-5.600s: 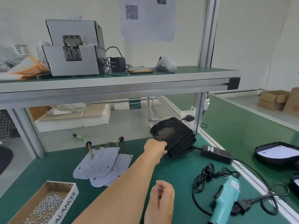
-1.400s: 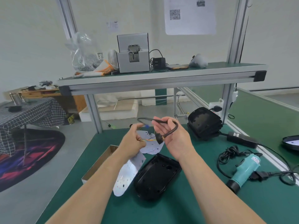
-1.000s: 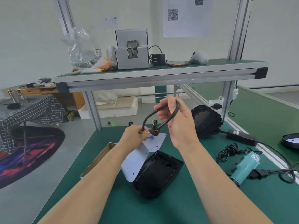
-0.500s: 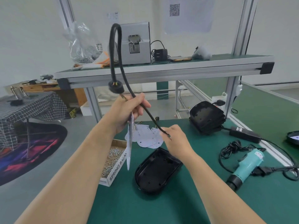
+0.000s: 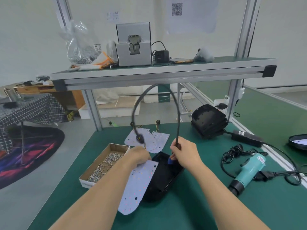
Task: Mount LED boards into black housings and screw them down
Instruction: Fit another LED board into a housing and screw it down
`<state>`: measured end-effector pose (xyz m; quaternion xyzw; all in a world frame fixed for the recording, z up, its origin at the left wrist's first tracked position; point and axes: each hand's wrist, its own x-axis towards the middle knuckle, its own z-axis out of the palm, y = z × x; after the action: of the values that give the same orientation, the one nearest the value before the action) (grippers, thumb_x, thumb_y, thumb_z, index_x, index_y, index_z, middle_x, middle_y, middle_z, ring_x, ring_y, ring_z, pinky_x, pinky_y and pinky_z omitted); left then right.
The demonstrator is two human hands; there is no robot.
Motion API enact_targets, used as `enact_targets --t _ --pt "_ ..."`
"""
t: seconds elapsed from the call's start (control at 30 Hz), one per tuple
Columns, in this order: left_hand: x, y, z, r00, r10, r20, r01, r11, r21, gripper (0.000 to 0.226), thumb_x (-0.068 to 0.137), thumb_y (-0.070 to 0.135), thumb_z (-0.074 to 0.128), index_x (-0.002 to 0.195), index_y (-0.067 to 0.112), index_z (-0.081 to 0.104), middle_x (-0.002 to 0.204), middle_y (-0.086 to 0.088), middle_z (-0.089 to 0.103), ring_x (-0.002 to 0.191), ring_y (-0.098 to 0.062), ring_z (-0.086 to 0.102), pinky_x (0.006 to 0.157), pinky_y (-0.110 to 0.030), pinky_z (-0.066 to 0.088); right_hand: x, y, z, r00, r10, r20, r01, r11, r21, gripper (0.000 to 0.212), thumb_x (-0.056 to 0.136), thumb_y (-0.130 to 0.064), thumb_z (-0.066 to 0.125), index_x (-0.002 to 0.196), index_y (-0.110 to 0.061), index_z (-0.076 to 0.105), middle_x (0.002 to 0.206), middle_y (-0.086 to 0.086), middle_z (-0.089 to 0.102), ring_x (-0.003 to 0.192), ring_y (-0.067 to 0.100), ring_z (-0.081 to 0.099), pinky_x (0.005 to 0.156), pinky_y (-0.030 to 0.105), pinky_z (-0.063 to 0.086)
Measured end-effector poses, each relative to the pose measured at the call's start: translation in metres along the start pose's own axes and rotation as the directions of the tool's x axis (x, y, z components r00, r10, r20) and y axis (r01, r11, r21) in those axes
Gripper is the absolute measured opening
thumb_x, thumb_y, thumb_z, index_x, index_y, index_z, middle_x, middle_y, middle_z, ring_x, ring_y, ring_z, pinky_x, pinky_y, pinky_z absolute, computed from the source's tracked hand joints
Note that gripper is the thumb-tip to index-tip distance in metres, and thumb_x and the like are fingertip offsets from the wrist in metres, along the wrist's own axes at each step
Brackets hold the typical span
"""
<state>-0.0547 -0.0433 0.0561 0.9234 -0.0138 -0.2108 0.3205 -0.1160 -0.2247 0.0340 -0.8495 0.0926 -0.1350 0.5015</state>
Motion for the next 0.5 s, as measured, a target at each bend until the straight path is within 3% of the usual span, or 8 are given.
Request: enact_targets --t 0.03,0.07,0.1,0.13,0.2,0.3,0.4,0.5 --pt "0.003 -0.005 0.003 1.0 -0.007 0.001 0.007 1.0 -0.027 0.031 0.096 0.022 0.064 0.123 0.005 0.061 0.104 -0.02 0.071 0.094 -0.031 0.069 0.083 -0.038 0.053 0.001 0.0 -0.002 1.0 -0.011 0.006 0.011 1.0 -0.026 0.009 0.093 -0.003 0.055 0.084 -0.006 0.057 0.067 0.01 0.07 0.053 0.016 0.071 0.063 0.034 0.062" --pt "0.002 -0.006 0.005 1.0 -0.014 0.008 0.015 0.998 -0.054 0.04 0.095 0.026 0.066 0.126 0.0 0.063 0.118 -0.022 0.069 0.107 -0.031 0.067 0.094 -0.039 0.052 0.002 0.0 -0.003 1.0 -0.012 0.018 0.013 0.999 -0.052 0.009 0.093 -0.004 0.055 0.085 -0.007 0.057 0.067 0.01 0.07 0.052 0.016 0.071 0.064 0.035 0.062" --pt "0.002 -0.008 0.005 1.0 -0.003 0.021 0.004 0.999 -0.047 0.042 0.094 0.031 0.069 0.117 -0.004 0.066 0.117 -0.021 0.069 0.102 -0.028 0.068 0.097 -0.04 0.051 0.002 0.001 -0.005 1.0 -0.008 0.029 0.011 0.997 -0.081 0.009 0.093 -0.005 0.055 0.085 -0.007 0.058 0.066 0.009 0.07 0.052 0.015 0.071 0.064 0.034 0.061" --pt "0.002 -0.008 0.005 0.999 0.013 0.04 -0.012 1.0 -0.013 0.045 0.091 0.037 0.071 0.106 -0.005 0.066 0.11 -0.022 0.07 0.087 -0.023 0.068 0.093 -0.041 0.053 0.002 0.002 -0.006 0.999 -0.003 0.036 0.007 0.994 -0.108 0.009 0.093 -0.006 0.054 0.086 -0.006 0.058 0.066 0.009 0.071 0.051 0.014 0.07 0.062 0.031 0.06" --pt "0.003 -0.009 0.008 0.995 0.035 0.097 -0.04 0.998 0.047 0.046 0.089 0.04 0.072 0.097 -0.005 0.06 0.095 -0.021 0.067 0.064 -0.016 0.055 0.071 -0.034 0.049 0.0 0.004 -0.007 0.999 0.007 0.048 0.0 0.991 -0.133 0.009 0.094 -0.006 0.053 0.087 -0.004 0.058 0.067 0.009 0.071 0.051 0.013 0.07 0.058 0.025 0.058" --pt "0.002 -0.014 0.01 0.992 0.057 0.114 -0.066 0.995 0.076 0.02 0.093 0.026 0.068 0.086 0.009 0.059 0.067 -0.003 0.05 0.054 -0.016 0.043 0.054 -0.027 0.036 -0.004 0.002 -0.007 0.999 -0.005 0.054 0.014 0.987 -0.163 0.012 0.093 -0.005 0.056 0.082 -0.009 0.061 0.072 0.004 0.07 0.058 0.013 0.071 0.064 0.027 0.058" --pt "0.0 -0.013 0.007 0.991 0.098 0.09 -0.102 0.994 0.035 0.029 0.093 0.017 0.068 0.07 0.015 0.05 0.064 0.0 0.047 0.048 -0.01 0.044 0.043 -0.015 0.037 -0.005 -0.006 -0.012 0.986 -0.137 0.092 0.161 0.927 -0.34 0.018 0.091 -0.01 0.059 0.074 -0.017 0.061 0.079 -0.003 0.06 0.077 0.019 0.062 0.072 0.029 0.048" --pt "-0.002 -0.012 0.003 0.991 0.118 0.068 -0.117 0.993 -0.018 0.033 0.094 0.005 0.062 0.064 0.014 0.05 0.064 0.0 0.05 0.031 0.001 0.043 0.035 -0.01 0.033 -0.007 -0.016 -0.017 0.941 -0.318 0.115 0.336 0.847 -0.412 0.018 0.091 -0.014 0.062 0.073 -0.01 0.062 0.081 0.001 0.053 0.08 0.025 0.054 0.074 0.036 0.044"
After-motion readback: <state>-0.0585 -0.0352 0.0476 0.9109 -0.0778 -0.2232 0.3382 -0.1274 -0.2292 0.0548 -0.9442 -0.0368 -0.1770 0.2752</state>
